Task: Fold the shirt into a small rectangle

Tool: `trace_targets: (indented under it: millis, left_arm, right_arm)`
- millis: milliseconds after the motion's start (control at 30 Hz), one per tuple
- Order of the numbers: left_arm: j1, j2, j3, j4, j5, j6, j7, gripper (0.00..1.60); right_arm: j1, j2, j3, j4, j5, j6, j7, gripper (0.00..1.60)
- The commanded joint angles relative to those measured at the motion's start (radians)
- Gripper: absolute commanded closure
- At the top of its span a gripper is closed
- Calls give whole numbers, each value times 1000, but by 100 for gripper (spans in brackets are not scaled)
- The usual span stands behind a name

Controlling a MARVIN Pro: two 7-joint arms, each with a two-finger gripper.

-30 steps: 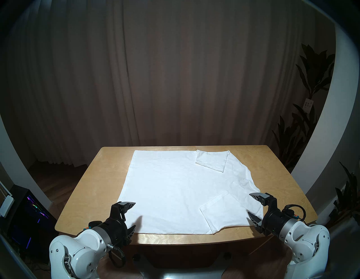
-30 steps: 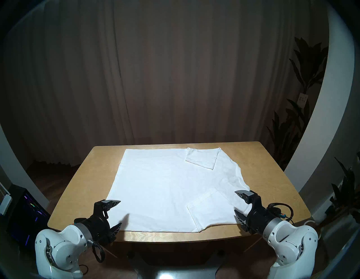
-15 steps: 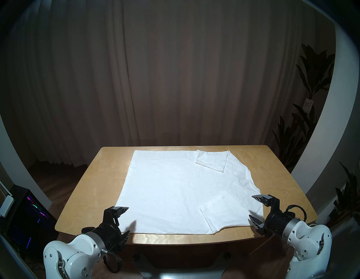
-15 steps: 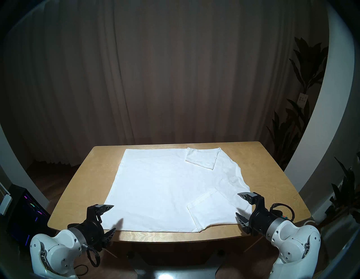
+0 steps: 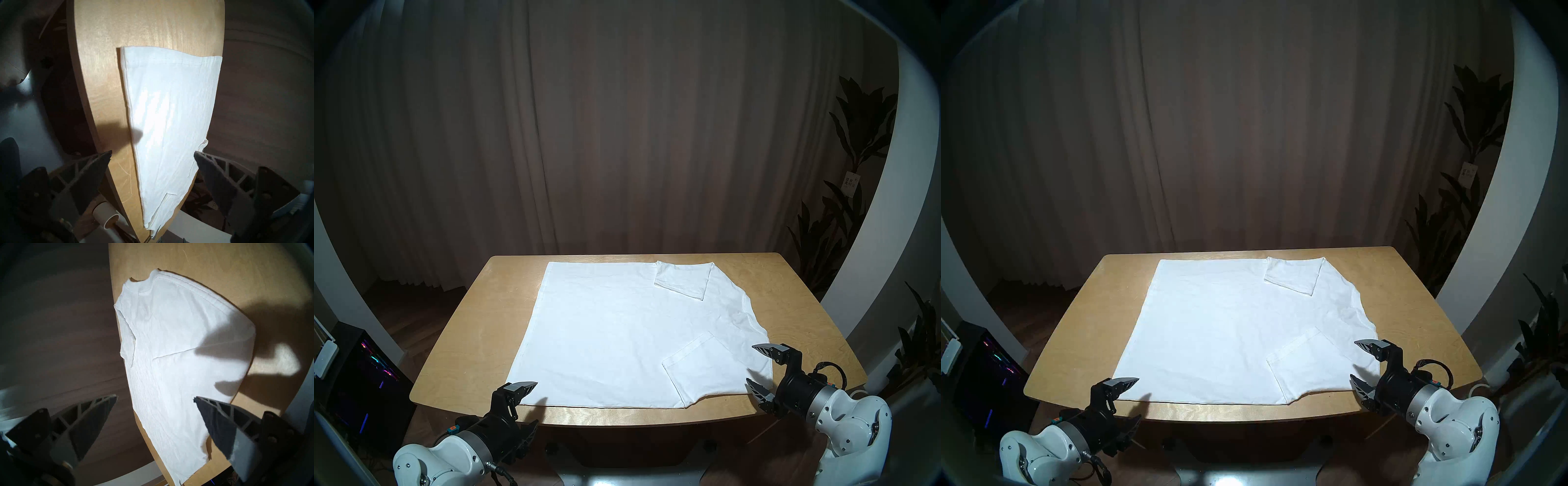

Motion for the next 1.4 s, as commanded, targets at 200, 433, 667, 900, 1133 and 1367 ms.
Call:
trace_targets:
  millis: [200, 433, 667, 900, 1133, 1367]
  left_arm:
    - [-22, -33, 26, -8, 85, -16, -145, 0]
    - [10, -56, -6, -46, 84, -34, -112, 0]
    - [38, -80, 6, -71, 140, -71, -142, 0]
    - [42, -54, 71, -49, 226, -174, -233, 0]
    - [38, -29, 120, -17, 250, -255, -257, 0]
    - [27, -24, 119, 1, 249, -274, -235, 0]
  right_arm:
    - [-11, -9, 19, -30, 44, 0, 6, 0]
    - [-41, -47, 33, -56, 60, -29, 0, 0]
    - [-83, -75, 65, -63, 95, -41, 9, 0]
    - [-77, -64, 59, -76, 98, -33, 5, 0]
    - [-47, -50, 31, -65, 90, -45, -11, 0]
    - [-31, -54, 32, -28, 53, -49, 4, 0]
